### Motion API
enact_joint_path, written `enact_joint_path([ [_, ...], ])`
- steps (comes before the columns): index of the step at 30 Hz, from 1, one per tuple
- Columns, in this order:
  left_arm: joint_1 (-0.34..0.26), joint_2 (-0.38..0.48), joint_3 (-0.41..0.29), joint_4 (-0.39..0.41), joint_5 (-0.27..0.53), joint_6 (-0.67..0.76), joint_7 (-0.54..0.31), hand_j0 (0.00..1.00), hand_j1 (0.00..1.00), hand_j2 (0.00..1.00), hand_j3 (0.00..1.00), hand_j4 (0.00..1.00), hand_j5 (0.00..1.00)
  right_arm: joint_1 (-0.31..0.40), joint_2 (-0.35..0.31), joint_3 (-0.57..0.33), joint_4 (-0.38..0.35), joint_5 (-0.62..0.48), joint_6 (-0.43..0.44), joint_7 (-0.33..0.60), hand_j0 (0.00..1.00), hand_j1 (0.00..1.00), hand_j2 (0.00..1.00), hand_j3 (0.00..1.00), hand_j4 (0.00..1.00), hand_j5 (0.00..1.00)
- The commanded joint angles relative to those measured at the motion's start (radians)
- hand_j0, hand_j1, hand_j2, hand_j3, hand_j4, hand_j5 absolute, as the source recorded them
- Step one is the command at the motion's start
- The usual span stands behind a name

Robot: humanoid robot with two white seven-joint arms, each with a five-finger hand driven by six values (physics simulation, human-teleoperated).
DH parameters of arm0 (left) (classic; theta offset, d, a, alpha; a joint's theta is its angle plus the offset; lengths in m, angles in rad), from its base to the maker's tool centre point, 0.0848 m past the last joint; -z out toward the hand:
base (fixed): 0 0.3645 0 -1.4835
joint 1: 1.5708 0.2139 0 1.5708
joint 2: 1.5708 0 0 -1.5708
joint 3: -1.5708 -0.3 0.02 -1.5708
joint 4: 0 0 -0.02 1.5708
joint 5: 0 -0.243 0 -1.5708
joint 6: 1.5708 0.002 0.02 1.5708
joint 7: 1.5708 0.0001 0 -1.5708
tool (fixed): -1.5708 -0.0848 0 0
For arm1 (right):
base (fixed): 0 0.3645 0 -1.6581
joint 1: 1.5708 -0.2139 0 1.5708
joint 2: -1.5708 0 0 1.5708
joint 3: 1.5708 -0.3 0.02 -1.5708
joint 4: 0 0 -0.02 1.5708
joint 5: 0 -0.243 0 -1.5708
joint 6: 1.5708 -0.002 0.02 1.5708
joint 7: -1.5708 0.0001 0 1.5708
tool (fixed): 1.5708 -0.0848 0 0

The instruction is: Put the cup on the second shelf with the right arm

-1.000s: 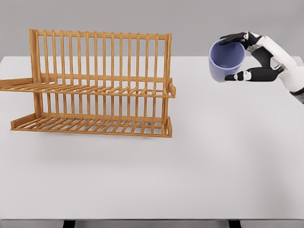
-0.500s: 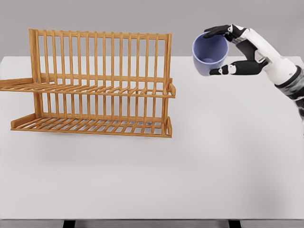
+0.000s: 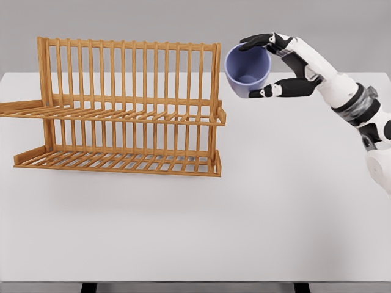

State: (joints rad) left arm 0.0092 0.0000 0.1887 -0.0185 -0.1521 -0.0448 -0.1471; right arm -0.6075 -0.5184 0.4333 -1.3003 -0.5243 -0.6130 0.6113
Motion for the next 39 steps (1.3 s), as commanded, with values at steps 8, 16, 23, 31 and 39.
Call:
enact_joint_path([
  [8, 0.0, 0.0, 0.0, 0.0, 0.0, -0.001, 0.0, 1.0, 1.0, 1.0, 1.0, 1.0, 1.0, 0.0, 0.038, 0.001, -0.027, 0.018, 0.002, 0.0, 0.7, 0.7, 0.7, 0.7, 0.7, 0.7],
  [16, 0.0, 0.0, 0.0, 0.0, 0.0, -0.001, 0.0, 1.0, 1.0, 1.0, 1.0, 1.0, 1.0, 0.0, 0.061, 0.015, -0.074, 0.05, 0.002, 0.0, 0.71, 0.71, 0.71, 0.71, 0.71, 0.71],
  [23, 0.0, 0.0, 0.001, 0.0, 0.0, 0.0, 0.0, 1.0, 1.0, 1.0, 1.0, 1.0, 1.0, -0.002, 0.084, 0.042, -0.082, 0.086, 0.002, 0.0, 0.71, 0.71, 0.71, 0.71, 0.71, 0.71],
  [31, 0.0, 0.0, 0.001, 0.0, 0.0, 0.0, 0.0, 1.0, 1.0, 1.0, 1.0, 1.0, 1.0, -0.017, 0.107, 0.058, -0.074, 0.109, 0.002, 0.0, 0.71, 0.71, 0.71, 0.71, 0.71, 0.71],
  [39, 0.0, 0.0, 0.0, 0.0, 0.0, 0.0, 0.0, 1.0, 1.0, 1.0, 1.0, 1.0, 1.0, -0.069, 0.147, 0.116, -0.007, 0.106, 0.002, 0.0, 0.71, 0.71, 0.71, 0.71, 0.71, 0.71],
])
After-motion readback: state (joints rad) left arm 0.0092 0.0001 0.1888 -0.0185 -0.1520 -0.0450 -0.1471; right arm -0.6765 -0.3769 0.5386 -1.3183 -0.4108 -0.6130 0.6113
